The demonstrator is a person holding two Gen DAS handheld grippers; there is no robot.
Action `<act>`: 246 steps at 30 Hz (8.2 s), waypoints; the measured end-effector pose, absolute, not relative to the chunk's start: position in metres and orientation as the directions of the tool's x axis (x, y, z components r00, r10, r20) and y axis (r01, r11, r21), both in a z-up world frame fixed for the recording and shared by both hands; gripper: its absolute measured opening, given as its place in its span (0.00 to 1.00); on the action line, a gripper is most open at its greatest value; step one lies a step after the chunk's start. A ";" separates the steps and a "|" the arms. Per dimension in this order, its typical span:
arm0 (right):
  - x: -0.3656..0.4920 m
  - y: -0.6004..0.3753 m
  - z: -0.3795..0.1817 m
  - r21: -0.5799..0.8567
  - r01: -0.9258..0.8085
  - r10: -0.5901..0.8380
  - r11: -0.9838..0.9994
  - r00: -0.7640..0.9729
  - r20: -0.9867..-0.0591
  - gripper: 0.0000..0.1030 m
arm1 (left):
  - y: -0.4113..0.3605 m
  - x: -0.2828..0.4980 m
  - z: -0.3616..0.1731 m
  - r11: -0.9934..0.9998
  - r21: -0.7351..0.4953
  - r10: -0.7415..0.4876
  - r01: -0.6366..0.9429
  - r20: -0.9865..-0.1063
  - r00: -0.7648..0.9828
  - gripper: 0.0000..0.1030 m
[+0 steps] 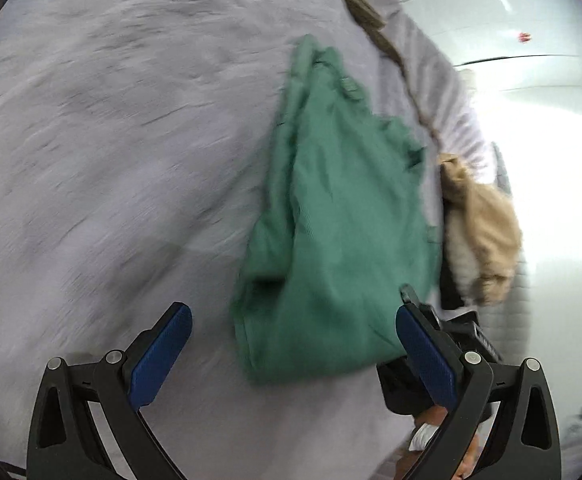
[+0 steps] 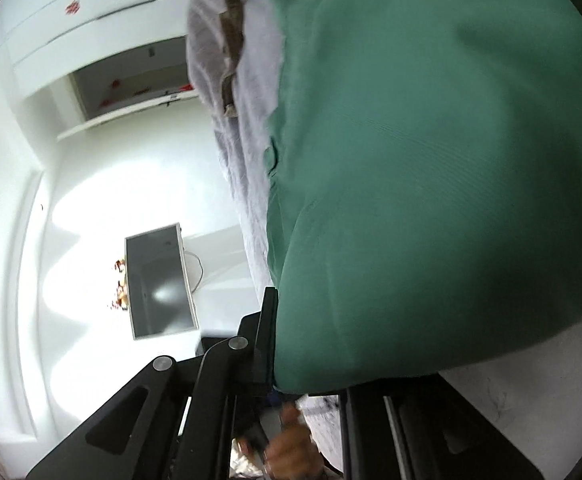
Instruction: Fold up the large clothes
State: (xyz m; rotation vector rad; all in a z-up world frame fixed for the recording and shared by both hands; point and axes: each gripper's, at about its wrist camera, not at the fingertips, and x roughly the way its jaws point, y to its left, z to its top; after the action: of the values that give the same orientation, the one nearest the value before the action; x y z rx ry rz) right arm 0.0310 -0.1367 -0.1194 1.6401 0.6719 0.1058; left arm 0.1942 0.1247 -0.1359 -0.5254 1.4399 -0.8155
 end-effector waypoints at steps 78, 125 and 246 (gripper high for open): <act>-0.092 -0.430 -0.148 0.927 0.358 0.473 0.116 0.800 -0.368 0.58 | -0.156 0.130 -0.061 0.860 -0.160 -0.346 0.484 -0.881 0.323 0.93; -0.188 -0.392 -0.119 0.482 0.674 0.181 0.560 0.469 -0.865 0.01 | -0.160 0.030 -0.108 0.739 -0.182 -0.375 0.649 -0.911 0.171 0.99; -0.042 -0.263 -0.132 0.882 0.434 0.582 0.183 0.675 -0.453 0.19 | 0.008 0.047 -0.034 0.604 -0.563 -0.571 0.564 -0.799 -0.187 0.42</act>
State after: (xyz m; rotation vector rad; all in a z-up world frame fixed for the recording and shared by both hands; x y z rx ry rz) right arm -0.0420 -0.2629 -0.1323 1.4422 0.9039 0.1274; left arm 0.0468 0.0080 -0.0337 -0.0062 1.4352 -1.0165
